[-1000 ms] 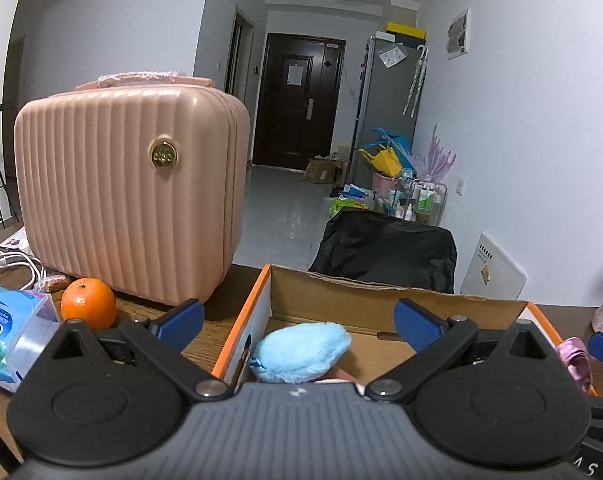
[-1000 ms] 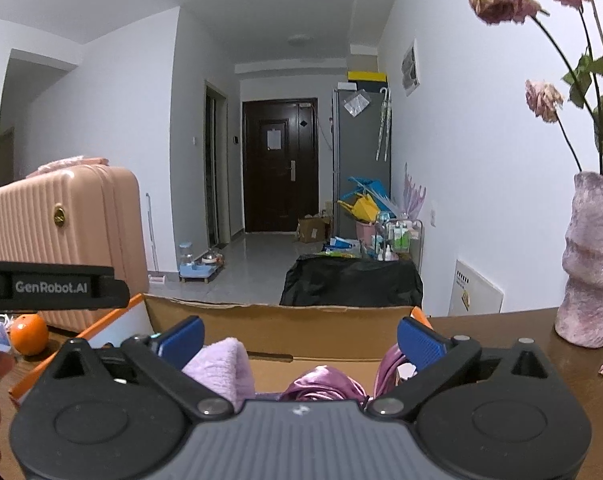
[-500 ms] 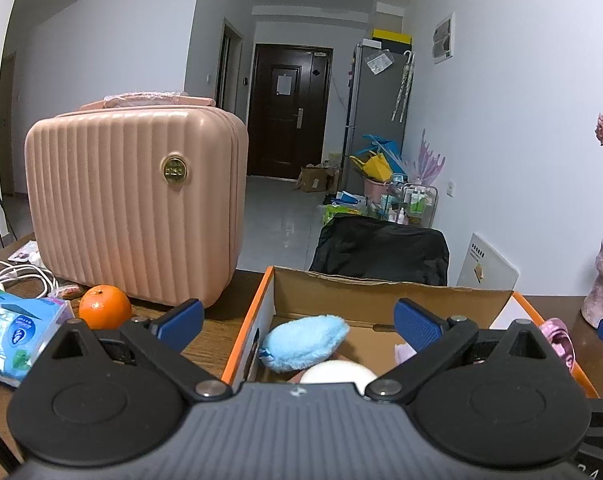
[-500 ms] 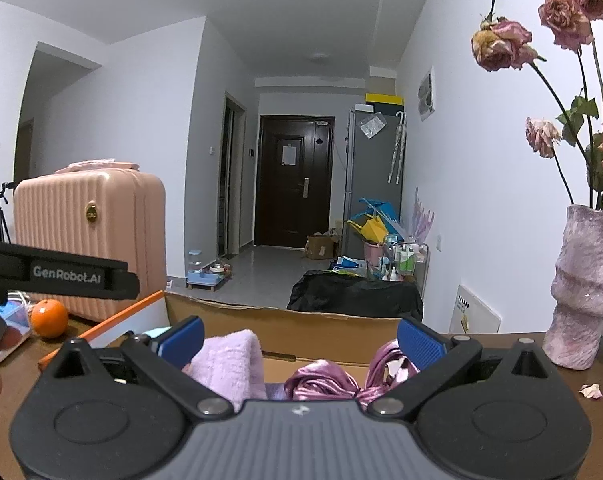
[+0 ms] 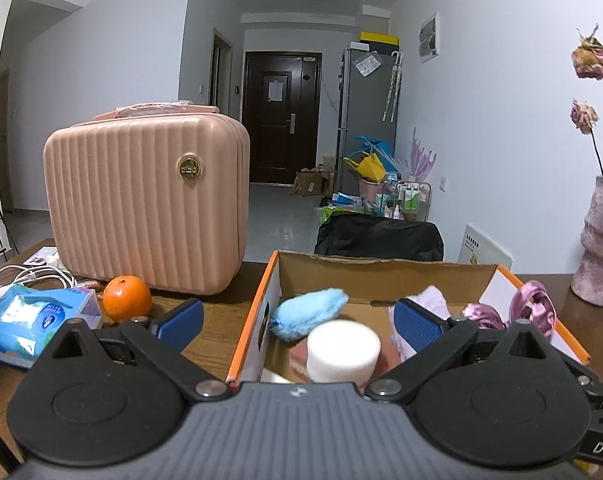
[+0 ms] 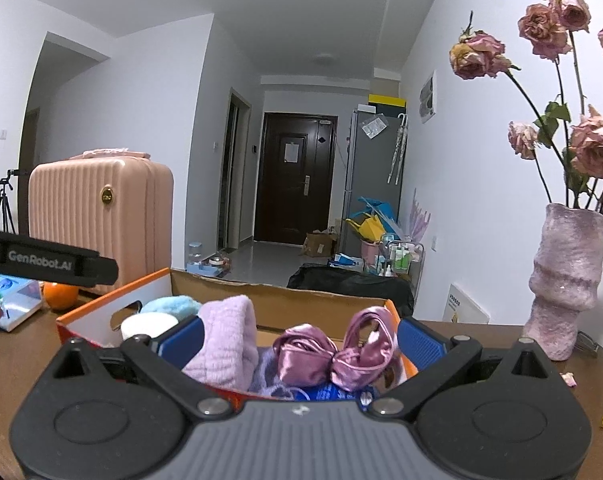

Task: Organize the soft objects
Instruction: 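Withdraw both tools from the box toward the remaining soft items, then close the left gripper on the clear iridescent ball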

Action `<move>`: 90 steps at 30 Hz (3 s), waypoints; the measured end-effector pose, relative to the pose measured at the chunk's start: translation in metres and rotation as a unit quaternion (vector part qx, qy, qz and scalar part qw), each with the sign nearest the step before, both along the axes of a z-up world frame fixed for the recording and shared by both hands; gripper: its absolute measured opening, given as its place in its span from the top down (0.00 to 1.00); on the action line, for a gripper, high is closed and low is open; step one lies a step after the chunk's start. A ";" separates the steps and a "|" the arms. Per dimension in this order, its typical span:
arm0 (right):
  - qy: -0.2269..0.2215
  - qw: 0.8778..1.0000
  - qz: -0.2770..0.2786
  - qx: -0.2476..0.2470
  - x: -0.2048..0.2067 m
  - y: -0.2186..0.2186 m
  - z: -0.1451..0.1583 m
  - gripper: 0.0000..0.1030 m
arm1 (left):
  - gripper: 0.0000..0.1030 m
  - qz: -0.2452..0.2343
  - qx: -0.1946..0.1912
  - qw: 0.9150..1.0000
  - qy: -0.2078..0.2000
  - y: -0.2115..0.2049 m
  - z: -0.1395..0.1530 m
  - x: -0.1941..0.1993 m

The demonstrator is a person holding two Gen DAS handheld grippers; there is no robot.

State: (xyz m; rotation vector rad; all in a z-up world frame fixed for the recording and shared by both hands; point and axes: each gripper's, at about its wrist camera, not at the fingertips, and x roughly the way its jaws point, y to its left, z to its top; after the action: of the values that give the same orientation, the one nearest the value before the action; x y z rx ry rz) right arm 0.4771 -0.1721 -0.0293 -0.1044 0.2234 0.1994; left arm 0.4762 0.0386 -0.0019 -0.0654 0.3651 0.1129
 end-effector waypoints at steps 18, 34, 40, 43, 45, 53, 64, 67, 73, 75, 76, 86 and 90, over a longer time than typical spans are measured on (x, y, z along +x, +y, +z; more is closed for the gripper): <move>0.018 1.000 -0.009 -0.003 -0.059 -0.016 -0.008 0.00 | 0.00 -0.016 0.012 1.000 0.022 -0.009 -0.015 -0.059; 0.040 0.999 -0.016 -0.002 -0.087 -0.026 -0.014 0.00 | 0.00 -0.031 0.019 0.998 0.043 -0.016 -0.027 -0.092; 0.056 0.998 -0.021 0.007 -0.079 -0.031 -0.019 0.00 | 0.00 -0.049 0.025 0.997 0.057 -0.023 -0.035 -0.088; 0.065 0.998 -0.026 0.011 -0.075 -0.033 -0.022 0.00 | 0.00 -0.063 0.024 0.995 0.071 -0.025 -0.040 -0.082; 0.069 0.997 -0.030 0.012 -0.072 -0.035 -0.023 0.00 | 0.00 -0.071 0.024 0.994 0.083 -0.027 -0.045 -0.076; 0.079 0.996 -0.041 0.016 -0.065 -0.040 -0.028 0.00 | 0.00 -0.085 0.040 0.990 0.101 -0.043 -0.056 -0.056; 0.092 0.994 -0.049 0.022 -0.057 -0.045 -0.032 0.00 | 0.00 -0.078 0.053 0.987 0.127 -0.056 -0.072 -0.020; 0.095 0.994 -0.051 0.022 -0.055 -0.046 -0.034 0.00 | 0.00 -0.077 0.056 0.987 0.129 -0.057 -0.074 -0.013; 0.101 0.993 -0.055 0.027 -0.052 -0.047 -0.035 0.00 | 0.00 -0.071 0.071 0.987 0.126 -0.058 -0.077 -0.004; 0.104 0.993 -0.056 0.027 -0.051 -0.048 -0.037 0.00 | 0.05 -0.076 0.070 0.986 0.128 -0.057 -0.078 -0.002; 0.105 0.993 -0.056 0.027 -0.051 -0.048 -0.037 0.00 | 0.09 -0.078 0.070 0.986 0.129 -0.058 -0.079 -0.001; 0.116 0.991 -0.059 0.032 -0.046 -0.050 -0.040 0.00 | 0.52 -0.102 0.062 0.983 0.138 -0.057 -0.081 -0.001; 0.119 0.990 -0.059 0.034 -0.045 -0.051 -0.041 0.00 | 0.52 -0.098 0.067 0.984 0.131 -0.058 -0.080 -0.004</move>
State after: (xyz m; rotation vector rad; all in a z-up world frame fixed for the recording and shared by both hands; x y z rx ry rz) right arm 0.4324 -0.2230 -0.0702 0.0014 0.4598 0.1005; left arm 0.4718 -0.0189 -0.0820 0.1190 0.6235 -0.0501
